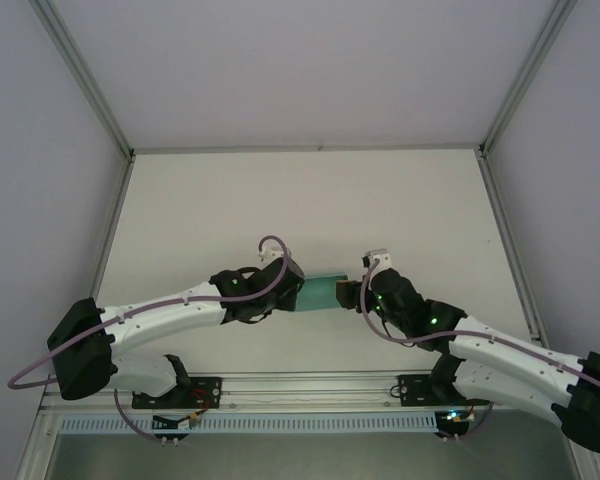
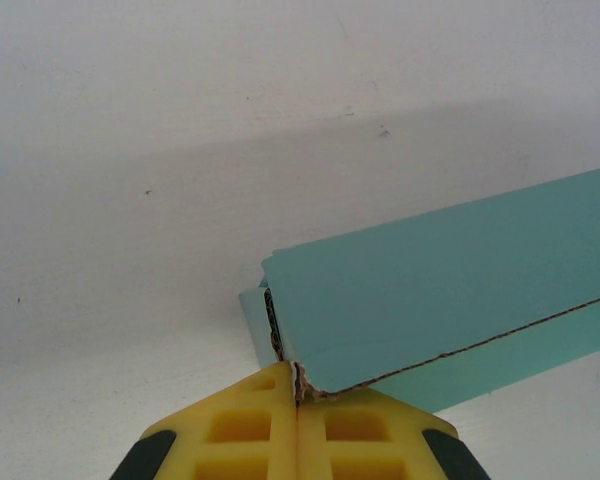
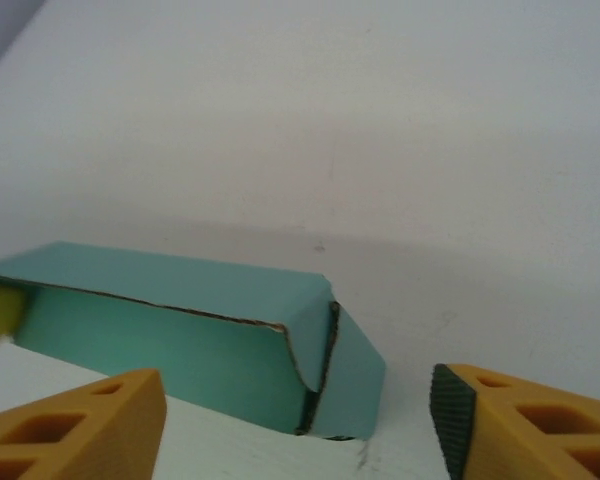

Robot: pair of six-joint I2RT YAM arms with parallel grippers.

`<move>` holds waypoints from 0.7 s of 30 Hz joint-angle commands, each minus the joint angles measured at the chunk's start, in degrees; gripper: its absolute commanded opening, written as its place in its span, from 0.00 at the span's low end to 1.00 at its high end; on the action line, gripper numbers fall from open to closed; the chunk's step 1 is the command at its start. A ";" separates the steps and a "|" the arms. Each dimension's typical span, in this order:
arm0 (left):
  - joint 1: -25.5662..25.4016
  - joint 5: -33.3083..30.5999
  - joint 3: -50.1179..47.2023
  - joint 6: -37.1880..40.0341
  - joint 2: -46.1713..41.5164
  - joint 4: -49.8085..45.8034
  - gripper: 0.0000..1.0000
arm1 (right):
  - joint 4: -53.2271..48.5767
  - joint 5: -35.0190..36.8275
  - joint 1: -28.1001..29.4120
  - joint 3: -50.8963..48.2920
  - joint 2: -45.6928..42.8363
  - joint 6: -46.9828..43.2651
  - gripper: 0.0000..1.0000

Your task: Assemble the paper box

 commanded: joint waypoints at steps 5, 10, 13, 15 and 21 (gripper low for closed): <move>-1.18 -0.47 -2.20 -0.24 2.64 -7.72 0.00 | -8.62 4.84 0.15 9.02 3.14 4.81 0.78; -1.37 -0.77 -1.89 0.08 2.70 -7.36 0.00 | -10.61 5.58 -1.82 12.02 9.81 7.56 0.71; -1.44 -1.09 -1.63 0.43 2.62 -7.45 0.00 | -9.70 3.55 -3.47 11.80 12.98 8.75 0.67; -1.46 -1.15 -1.13 0.62 2.67 -7.88 0.00 | -10.06 3.08 -4.12 11.69 15.18 9.88 0.61; -1.47 -0.45 2.23 3.08 3.22 -9.87 0.07 | -7.40 -0.43 -4.15 8.43 18.23 9.97 0.47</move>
